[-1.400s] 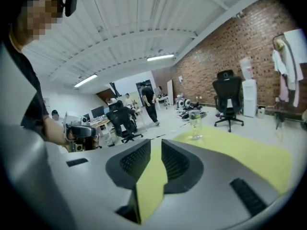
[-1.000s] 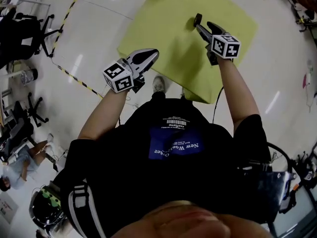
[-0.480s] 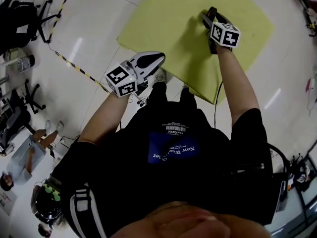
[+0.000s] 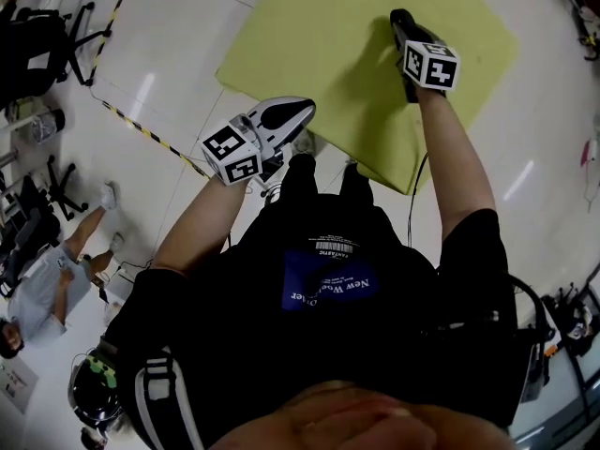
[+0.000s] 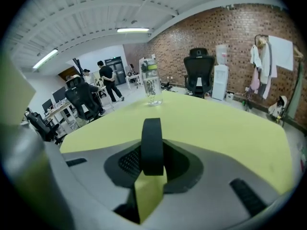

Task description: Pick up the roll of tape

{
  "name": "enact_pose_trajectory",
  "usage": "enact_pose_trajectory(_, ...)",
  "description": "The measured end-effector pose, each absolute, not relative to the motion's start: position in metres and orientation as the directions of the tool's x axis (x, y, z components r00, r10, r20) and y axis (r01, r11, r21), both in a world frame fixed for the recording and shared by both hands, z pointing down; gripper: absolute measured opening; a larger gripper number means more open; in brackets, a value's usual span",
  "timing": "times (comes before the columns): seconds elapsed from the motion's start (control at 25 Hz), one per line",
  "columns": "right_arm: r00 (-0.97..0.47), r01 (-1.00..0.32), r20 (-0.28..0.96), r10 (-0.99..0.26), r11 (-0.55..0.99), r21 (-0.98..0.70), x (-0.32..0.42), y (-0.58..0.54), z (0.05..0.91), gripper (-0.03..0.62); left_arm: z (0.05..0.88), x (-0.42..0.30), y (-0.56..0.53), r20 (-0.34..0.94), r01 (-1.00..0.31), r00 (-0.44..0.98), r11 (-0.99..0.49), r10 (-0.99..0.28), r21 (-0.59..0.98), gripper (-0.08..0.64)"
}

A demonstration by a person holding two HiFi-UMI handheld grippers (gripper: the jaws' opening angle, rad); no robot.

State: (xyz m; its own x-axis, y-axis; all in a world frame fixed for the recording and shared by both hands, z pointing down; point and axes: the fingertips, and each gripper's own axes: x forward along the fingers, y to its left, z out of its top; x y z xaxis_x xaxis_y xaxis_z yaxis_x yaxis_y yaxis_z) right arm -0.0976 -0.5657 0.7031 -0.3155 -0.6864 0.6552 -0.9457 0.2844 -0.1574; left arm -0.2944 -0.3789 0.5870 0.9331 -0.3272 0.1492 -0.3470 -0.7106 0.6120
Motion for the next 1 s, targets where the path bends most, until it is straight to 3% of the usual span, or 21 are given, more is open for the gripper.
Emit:
enact_pose_trajectory(0.36, -0.372, -0.92, 0.619, -0.692, 0.364, -0.147, -0.089, -0.513, 0.635, 0.072, 0.538, -0.271, -0.367, 0.111, -0.315, 0.945, -0.767, -0.307, 0.559, 0.006)
enact_pose_trajectory(1.0, -0.497, -0.862, 0.424, -0.757, 0.485, -0.145, -0.053, -0.419, 0.406, 0.072, 0.369, -0.234, -0.357, -0.048, -0.256, 0.954, -0.89, -0.295, 0.378, 0.006)
